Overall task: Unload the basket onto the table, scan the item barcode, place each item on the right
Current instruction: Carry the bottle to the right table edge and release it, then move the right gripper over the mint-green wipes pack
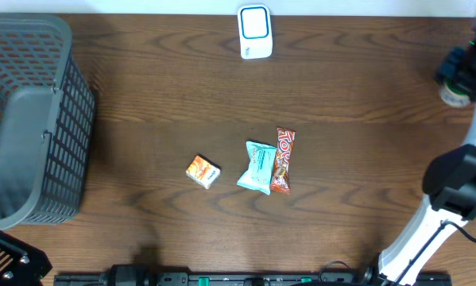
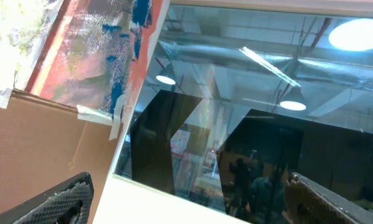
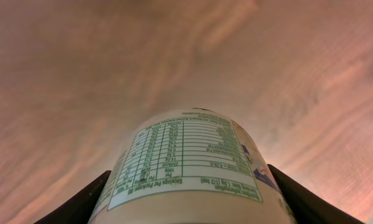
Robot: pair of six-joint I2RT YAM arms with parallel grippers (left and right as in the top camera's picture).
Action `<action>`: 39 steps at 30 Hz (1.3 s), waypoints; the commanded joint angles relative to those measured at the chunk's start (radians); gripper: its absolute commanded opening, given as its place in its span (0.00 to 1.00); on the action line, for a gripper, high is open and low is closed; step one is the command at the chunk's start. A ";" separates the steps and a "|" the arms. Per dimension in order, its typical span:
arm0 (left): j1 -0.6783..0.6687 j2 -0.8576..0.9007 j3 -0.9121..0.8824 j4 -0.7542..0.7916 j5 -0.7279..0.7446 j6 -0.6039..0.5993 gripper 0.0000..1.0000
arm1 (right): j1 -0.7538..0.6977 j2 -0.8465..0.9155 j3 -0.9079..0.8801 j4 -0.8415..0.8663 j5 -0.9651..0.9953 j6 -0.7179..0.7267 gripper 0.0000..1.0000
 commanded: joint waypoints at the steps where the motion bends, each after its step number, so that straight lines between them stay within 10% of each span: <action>1: 0.002 -0.013 -0.006 0.005 0.017 -0.010 0.98 | -0.067 0.014 -0.076 0.024 0.002 0.015 0.44; 19: 0.002 -0.013 -0.006 0.003 0.017 -0.010 0.98 | -0.390 0.014 -0.617 0.434 0.002 -0.028 0.53; 30: 0.002 -0.013 -0.006 -0.003 0.017 -0.010 0.98 | -0.530 -0.001 -0.346 0.217 -0.119 -0.042 0.96; 39: 0.002 -0.013 -0.006 -0.003 0.017 -0.010 0.98 | -0.518 -0.001 -0.003 -0.014 -0.699 -0.041 0.99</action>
